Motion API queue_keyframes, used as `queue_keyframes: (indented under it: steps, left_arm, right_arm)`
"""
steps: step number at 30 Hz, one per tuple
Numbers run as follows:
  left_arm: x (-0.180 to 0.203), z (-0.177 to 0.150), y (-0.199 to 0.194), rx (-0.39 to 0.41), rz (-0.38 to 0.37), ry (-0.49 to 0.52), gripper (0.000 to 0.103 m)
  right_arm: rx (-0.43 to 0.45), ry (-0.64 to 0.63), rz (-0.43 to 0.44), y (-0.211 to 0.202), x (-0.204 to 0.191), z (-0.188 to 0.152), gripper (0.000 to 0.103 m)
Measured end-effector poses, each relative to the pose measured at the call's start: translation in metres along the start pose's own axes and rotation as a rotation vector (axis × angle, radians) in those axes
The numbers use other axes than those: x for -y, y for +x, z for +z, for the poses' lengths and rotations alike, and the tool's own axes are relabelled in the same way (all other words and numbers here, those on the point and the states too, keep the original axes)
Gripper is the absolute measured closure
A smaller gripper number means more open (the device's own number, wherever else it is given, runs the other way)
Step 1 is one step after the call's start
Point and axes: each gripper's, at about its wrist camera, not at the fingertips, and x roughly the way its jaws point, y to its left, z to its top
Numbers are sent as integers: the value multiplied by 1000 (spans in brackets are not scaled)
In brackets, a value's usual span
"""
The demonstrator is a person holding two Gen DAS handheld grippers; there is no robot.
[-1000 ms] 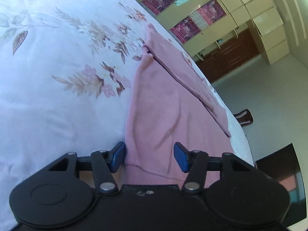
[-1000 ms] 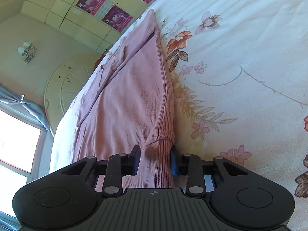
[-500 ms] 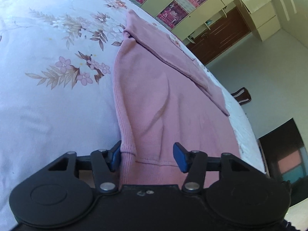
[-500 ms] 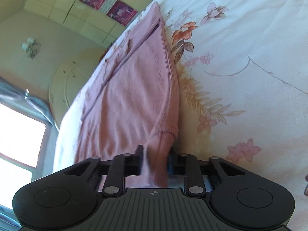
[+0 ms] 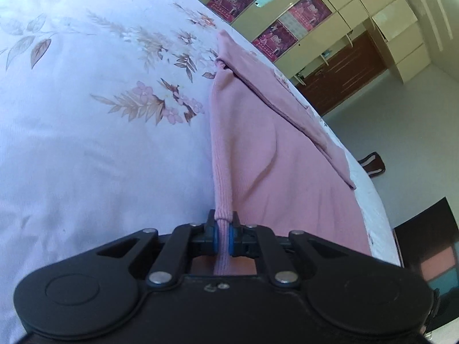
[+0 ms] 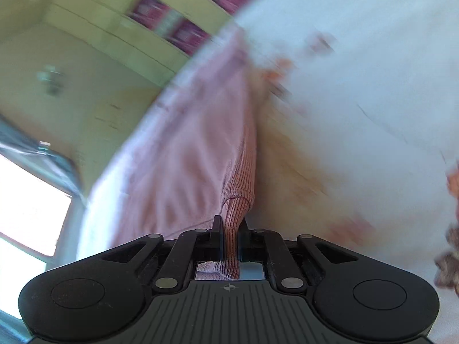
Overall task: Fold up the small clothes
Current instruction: 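Lift the hem with both grippers and fold it up toward the collar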
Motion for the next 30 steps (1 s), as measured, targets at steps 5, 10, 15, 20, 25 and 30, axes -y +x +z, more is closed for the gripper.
queue_keyframes:
  steps: [5, 10, 15, 20, 25, 30]
  left_arm:
    - [2, 4, 1, 13, -5, -19, 97]
    - [17, 16, -10, 77, -57, -54, 97]
    - [36, 48, -13, 143, -99, -95, 97]
    - [68, 97, 3, 169, -93, -27, 97]
    - [96, 156, 34, 187, -99, 23, 97]
    - [112, 217, 91, 169, -73, 41, 97]
  right_arm:
    - [60, 19, 34, -6, -7, -3, 96]
    - [100, 6, 61, -13, -25, 7, 96]
    - [192, 9, 93, -22, -53, 34, 96]
    - [258, -9, 100, -14, -89, 82, 96]
    - [280, -55, 76, 6, -125, 144, 96]
    - [258, -15, 64, 55, -135, 223, 95]
